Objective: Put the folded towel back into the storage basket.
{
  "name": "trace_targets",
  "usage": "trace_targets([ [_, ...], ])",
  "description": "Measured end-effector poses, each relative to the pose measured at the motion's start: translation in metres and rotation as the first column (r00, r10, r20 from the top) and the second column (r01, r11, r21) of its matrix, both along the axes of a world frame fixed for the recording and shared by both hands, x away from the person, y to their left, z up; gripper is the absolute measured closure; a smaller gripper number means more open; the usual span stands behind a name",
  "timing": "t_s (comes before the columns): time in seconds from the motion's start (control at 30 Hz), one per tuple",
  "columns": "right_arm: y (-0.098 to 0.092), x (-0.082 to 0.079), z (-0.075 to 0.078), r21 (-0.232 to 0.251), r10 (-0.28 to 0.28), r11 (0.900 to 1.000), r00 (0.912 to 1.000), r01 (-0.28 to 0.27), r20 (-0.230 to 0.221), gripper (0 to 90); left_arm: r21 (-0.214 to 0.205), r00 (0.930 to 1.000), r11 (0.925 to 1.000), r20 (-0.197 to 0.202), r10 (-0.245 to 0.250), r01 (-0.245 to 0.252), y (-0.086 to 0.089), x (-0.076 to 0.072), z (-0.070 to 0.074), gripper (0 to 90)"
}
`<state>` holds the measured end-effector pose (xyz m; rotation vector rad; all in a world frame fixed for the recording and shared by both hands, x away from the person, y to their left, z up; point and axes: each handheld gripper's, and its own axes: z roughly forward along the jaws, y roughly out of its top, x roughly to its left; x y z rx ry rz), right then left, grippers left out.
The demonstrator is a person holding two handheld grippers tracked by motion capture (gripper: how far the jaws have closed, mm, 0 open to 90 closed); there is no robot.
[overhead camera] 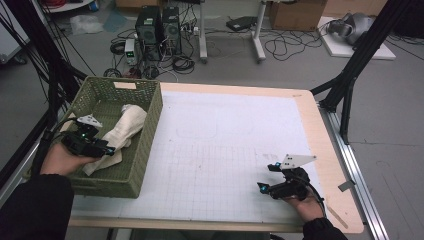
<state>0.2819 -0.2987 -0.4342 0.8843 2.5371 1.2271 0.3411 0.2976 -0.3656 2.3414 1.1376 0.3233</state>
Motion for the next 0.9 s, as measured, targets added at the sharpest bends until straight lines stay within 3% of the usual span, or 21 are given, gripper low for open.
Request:
trace_targets([
  [0.1,0.000,0.000,0.000,0.003,-0.001,1.0000,1.0000,0.001,-0.003,19.3,0.019,0.9999,0.9998,-0.009,-0.009,0.010,-0.001,0.000,-0.002,55.0],
  [0.3,0.001,-0.001,0.000,0.004,0.001,1.0000,1.0000,-0.001,-0.004,19.3,0.089,0.9996,0.9959,-0.023,0.017,-0.015,-0.004,0.002,-0.008,49.9],
  [0.53,0.000,-0.001,0.000,0.001,0.007,1.0000,1.0000,-0.007,0.000,19.4,0.177,0.9976,0.9829,-0.039,0.058,-0.050,-0.006,0.003,-0.014,50.7],
  [0.63,0.001,-0.001,0.000,0.003,0.007,1.0000,1.0000,-0.007,0.001,19.3,0.201,0.9962,0.9774,-0.044,0.075,-0.065,-0.006,0.004,-0.016,62.5],
  [0.73,0.000,-0.001,0.001,0.004,0.007,1.0000,1.0000,-0.007,0.001,19.3,0.220,0.9951,0.9720,-0.033,0.093,-0.083,-0.006,0.005,-0.016,82.4],
  [0.8,0.000,-0.001,0.001,0.006,0.005,1.0000,1.0000,-0.005,0.001,19.3,0.212,0.9939,0.9718,-0.021,0.109,-0.102,-0.005,0.005,-0.013,86.5],
  [0.9,0.001,-0.001,0.001,0.004,0.007,1.0000,1.0000,-0.007,0.002,19.3,0.148,0.9859,0.9748,0.014,0.167,-0.167,-0.002,0.006,-0.005,87.0],
])
